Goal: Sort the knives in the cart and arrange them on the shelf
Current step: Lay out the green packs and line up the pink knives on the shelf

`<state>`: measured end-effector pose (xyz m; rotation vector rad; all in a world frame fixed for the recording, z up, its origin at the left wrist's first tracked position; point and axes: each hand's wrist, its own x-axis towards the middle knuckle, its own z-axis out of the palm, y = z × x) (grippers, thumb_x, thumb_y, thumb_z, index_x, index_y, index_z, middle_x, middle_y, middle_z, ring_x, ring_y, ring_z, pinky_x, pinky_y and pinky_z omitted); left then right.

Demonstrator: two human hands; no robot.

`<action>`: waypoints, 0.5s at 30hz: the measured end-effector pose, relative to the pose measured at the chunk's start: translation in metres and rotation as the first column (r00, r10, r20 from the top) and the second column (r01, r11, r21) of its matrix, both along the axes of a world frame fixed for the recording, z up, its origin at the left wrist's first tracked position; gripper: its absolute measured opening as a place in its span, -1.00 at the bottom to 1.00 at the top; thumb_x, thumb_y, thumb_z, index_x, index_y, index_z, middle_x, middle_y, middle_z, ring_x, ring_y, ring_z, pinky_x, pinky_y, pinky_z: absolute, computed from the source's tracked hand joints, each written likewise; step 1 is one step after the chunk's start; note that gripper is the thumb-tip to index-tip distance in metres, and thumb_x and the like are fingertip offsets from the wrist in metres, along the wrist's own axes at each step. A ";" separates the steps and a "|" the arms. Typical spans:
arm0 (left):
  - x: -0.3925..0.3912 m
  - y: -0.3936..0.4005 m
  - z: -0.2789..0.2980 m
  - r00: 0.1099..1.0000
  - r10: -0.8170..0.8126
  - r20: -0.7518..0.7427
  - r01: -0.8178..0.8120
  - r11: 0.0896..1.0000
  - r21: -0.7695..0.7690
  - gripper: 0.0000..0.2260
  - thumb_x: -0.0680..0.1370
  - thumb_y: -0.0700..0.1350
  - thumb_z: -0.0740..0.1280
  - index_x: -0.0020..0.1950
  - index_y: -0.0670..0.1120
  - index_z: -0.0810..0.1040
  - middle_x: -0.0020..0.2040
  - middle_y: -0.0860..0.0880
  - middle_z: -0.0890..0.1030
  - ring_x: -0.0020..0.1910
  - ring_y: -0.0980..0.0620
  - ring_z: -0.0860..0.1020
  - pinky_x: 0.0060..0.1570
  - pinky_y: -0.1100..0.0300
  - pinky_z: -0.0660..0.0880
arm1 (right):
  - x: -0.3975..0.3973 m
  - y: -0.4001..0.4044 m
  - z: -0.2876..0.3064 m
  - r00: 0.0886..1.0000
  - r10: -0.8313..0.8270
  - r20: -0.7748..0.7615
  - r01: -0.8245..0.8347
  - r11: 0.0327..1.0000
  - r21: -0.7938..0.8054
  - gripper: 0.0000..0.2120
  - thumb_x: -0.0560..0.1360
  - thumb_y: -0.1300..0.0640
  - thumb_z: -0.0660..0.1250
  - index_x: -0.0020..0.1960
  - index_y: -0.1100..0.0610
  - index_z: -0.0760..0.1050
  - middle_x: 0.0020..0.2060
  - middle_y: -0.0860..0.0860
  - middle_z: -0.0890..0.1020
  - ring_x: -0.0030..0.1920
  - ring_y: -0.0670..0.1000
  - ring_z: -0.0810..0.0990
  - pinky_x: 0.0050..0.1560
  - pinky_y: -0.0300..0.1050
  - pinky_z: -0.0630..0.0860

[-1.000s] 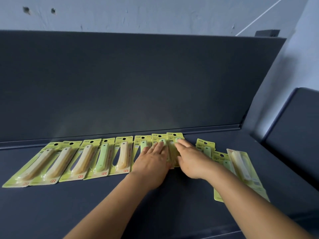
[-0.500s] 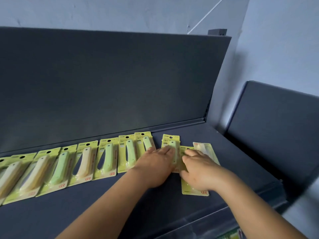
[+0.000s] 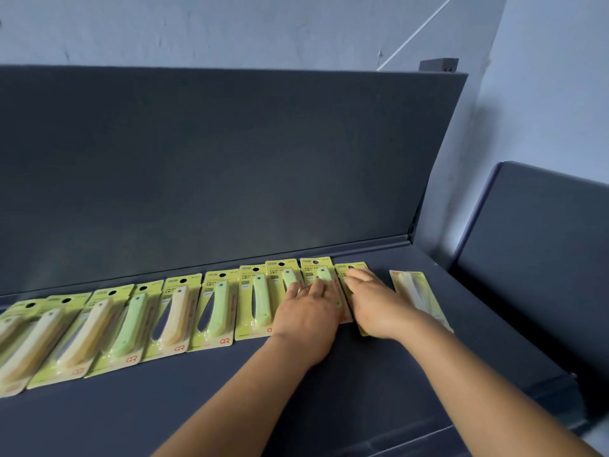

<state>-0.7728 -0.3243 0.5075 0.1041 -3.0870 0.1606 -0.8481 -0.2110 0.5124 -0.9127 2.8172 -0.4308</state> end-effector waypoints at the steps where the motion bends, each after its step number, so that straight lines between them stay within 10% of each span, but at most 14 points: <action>1: -0.001 0.000 0.000 1.000 0.009 -0.010 -0.009 1.000 0.012 -0.53 0.66 -0.06 0.02 0.55 -0.15 0.03 0.53 -0.12 0.15 0.48 -0.08 0.22 0.47 0.03 -0.03 | -0.004 -0.003 -0.001 1.000 -0.009 -0.004 0.008 1.000 -0.013 -0.53 0.55 0.36 0.06 0.46 0.22 0.22 0.52 -0.02 0.08 0.52 -0.03 0.01 0.45 -0.21 0.04; 15: -0.005 -0.002 0.000 0.997 0.023 -0.070 -0.015 0.994 0.112 -0.56 0.67 0.01 -0.01 0.51 -0.12 0.13 0.50 -0.09 0.21 0.45 -0.06 0.25 0.46 0.06 0.00 | -0.030 -0.012 0.005 0.998 0.009 -0.063 -0.014 0.997 -0.072 -0.58 0.63 0.22 0.03 0.47 0.13 0.24 0.53 -0.07 0.11 0.52 -0.06 0.07 0.45 -0.19 0.10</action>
